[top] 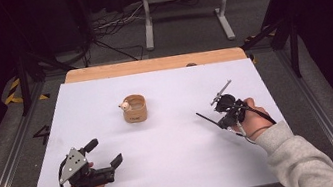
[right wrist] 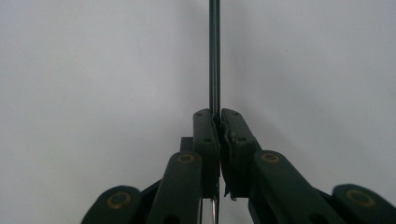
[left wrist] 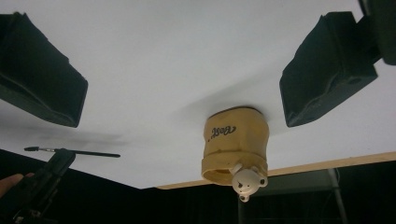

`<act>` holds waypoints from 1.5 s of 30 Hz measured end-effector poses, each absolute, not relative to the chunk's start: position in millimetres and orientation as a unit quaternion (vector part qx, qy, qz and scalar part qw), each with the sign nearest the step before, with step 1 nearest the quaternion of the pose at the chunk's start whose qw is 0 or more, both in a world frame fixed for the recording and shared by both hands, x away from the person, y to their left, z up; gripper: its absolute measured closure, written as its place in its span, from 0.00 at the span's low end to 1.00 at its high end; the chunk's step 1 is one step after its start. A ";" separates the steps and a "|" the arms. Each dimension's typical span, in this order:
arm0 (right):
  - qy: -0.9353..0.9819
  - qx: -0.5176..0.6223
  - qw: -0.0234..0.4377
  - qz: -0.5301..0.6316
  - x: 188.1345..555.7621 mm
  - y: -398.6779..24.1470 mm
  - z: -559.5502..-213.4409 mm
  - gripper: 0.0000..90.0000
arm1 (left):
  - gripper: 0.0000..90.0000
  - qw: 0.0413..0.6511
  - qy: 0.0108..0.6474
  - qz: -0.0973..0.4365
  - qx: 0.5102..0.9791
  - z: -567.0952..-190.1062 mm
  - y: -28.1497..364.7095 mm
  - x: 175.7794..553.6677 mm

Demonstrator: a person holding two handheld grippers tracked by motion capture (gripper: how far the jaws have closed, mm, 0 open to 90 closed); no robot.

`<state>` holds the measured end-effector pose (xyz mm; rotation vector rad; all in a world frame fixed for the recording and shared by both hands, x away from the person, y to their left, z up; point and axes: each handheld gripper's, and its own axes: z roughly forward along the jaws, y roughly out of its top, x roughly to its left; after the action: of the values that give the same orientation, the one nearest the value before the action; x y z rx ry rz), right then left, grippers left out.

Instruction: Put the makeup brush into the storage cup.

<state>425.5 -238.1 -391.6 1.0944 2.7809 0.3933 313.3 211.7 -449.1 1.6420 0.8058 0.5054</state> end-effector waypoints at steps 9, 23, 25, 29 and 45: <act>0.940 0.306 0.072 0.131 419.0 -220.8 -362.8 0.95 | 0.04 0.580 0.323 0.202 0.720 -439.2 214.4 313.8; 0.964 0.209 0.071 0.148 403.8 -195.8 -333.2 0.95 | 0.03 0.581 0.318 0.198 0.723 -435.6 217.4 316.0; 0.967 0.192 0.070 0.151 401.6 -191.8 -330.1 0.95 | 0.03 0.580 0.316 0.200 0.724 -435.4 217.1 315.8; 0.973 0.161 0.065 0.156 395.7 -181.8 -324.1 0.95 | 0.04 0.587 0.308 0.196 0.723 -433.9 218.1 315.5; 0.984 0.067 0.055 0.155 384.2 -153.4 -320.2 0.95 | 0.05 0.592 0.291 0.174 0.731 -427.7 215.9 320.3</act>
<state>384.2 -153.4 -320.2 0.2032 2.9884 0.4712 320.3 215.9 -427.7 1.7013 0.6766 0.4055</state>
